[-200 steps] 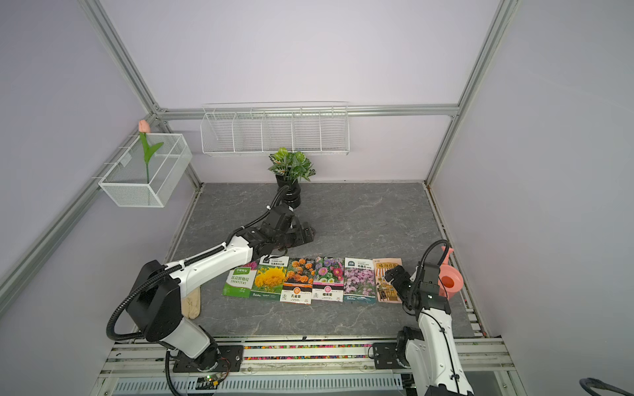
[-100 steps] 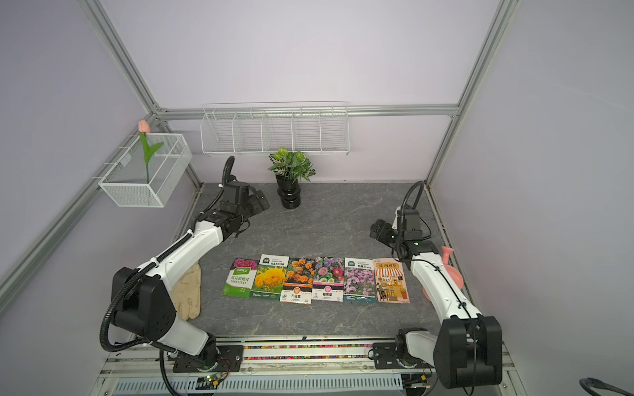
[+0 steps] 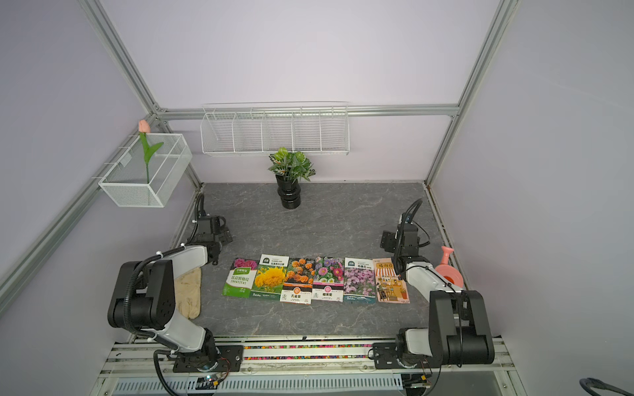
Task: Arrange the seed packets in a row
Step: Reset both arms
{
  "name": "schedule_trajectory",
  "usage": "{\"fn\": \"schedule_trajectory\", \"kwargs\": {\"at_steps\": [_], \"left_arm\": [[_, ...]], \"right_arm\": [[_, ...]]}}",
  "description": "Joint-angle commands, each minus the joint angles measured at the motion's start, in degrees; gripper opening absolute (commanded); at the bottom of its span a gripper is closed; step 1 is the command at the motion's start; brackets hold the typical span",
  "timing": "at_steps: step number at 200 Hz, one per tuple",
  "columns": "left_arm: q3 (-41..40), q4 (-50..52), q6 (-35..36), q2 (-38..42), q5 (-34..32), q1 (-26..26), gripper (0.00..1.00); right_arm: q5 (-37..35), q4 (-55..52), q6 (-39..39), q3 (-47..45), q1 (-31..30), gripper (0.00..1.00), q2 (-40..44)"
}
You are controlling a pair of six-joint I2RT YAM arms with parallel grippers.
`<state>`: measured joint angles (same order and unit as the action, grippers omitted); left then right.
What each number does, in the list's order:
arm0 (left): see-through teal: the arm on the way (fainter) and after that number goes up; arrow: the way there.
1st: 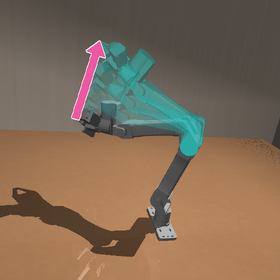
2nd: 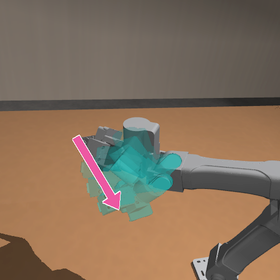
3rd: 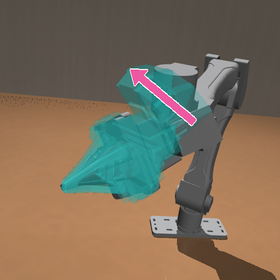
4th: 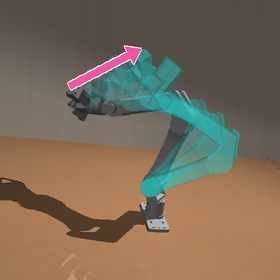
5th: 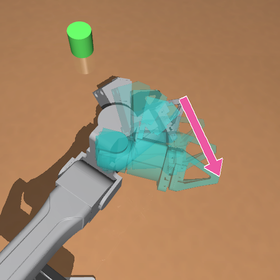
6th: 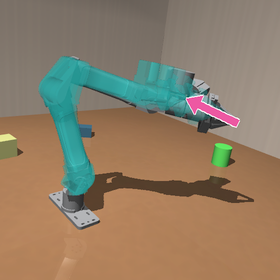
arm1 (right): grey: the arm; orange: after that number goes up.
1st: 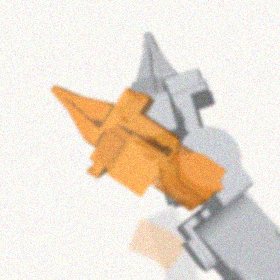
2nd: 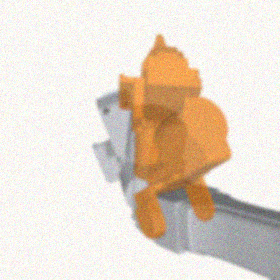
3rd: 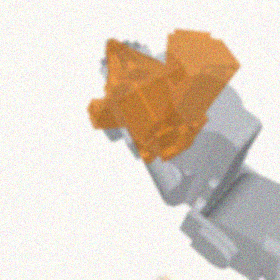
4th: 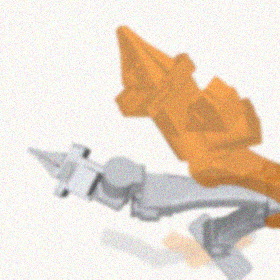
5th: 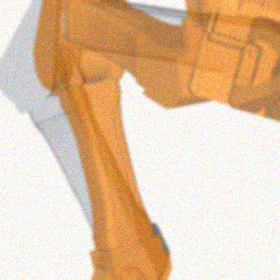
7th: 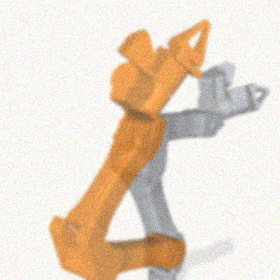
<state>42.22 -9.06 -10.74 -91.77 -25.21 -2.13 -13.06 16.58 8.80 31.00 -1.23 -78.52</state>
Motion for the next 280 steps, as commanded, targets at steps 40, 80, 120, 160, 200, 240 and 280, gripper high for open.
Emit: {"fn": "schedule_trajectory", "kwargs": {"at_steps": [40, 80, 120, 160, 200, 240, 280], "left_arm": [[-9.35, -19.79, 3.98, 5.8, 3.41, -0.86, 1.0], [-16.39, -30.01, 5.87, 6.89, 7.65, -0.86, 1.0], [-18.82, -37.57, 6.76, 4.59, 5.66, -1.63, 1.0], [-18.11, -35.73, 6.49, 5.09, 5.5, -1.68, 0.99], [-18.21, -36.07, 6.51, 5.07, 5.73, -1.68, 0.99], [-17.96, -35.2, 6.39, 5.32, 5.81, -1.66, 0.99], [-18.02, -35.35, 6.43, 5.28, 5.71, -1.69, 0.99]], "right_arm": [[-3.44, 40.08, -4.61, -16.42, 2.35, 0.88, -1.56], [2.14, 45.35, -7.91, -14.08, 1.82, 0.88, -10.85], [-0.77, 38.12, -8.62, -11.06, 0.51, 0.88, -9.95], [-1.88, 39.27, -9.33, -10.98, -0.4, 0.88, -10.8], [-0.66, 40.44, -10.44, -11.58, -0.87, 0.89, -10.56], [3.45, 39.61, -11.77, -11.28, -0.82, 0.88, -10.54], [5.1, 38.53, -11.4, -10.54, -0.19, 0.88, -10.76]]}}
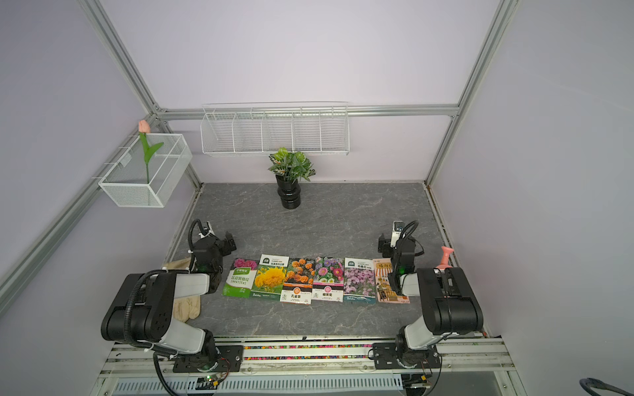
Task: Arrange the seed packets in a row
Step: Reset both arms
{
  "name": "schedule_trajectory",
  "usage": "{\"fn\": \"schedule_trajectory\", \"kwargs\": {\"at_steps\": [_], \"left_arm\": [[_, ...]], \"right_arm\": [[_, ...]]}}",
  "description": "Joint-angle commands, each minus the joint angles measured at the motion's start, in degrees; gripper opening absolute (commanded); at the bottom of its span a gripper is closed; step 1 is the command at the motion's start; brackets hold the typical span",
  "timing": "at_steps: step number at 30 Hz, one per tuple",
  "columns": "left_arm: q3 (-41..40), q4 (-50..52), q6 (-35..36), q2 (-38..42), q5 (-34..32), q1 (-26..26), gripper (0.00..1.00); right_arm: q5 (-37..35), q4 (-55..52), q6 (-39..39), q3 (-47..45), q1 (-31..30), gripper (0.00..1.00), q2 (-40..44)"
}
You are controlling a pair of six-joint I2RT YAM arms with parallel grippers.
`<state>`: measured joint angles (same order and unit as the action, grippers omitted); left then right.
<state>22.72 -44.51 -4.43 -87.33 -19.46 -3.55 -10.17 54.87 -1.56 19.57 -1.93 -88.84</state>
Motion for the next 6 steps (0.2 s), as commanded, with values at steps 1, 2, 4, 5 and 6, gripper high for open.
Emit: {"fn": "schedule_trajectory", "kwargs": {"at_steps": [1, 2, 4, 5, 6], "left_arm": [[1.46, 0.07, 0.12, 0.89, 0.0, -0.25, 0.99], [1.52, 0.12, 0.12, 0.85, 0.02, -0.23, 0.99], [1.45, 0.12, 0.12, 0.85, 0.02, -0.24, 1.0], [1.46, 0.08, 0.19, 0.9, 0.03, -0.27, 1.0], [1.51, 0.07, 0.12, 0.86, 0.04, -0.25, 0.99]], "right_arm": [[2.33, 0.15, -1.01, 0.94, 0.56, 0.88, -0.41], [2.73, -0.23, -0.91, 1.04, 0.83, 0.88, -0.29], [2.89, -0.18, -0.9, 0.99, 0.94, 0.88, -0.41], [2.88, 0.12, -0.91, 0.8, 0.88, 0.88, -0.24], [2.9, 0.6, -0.94, 0.36, 0.89, 0.88, -0.01]]}}
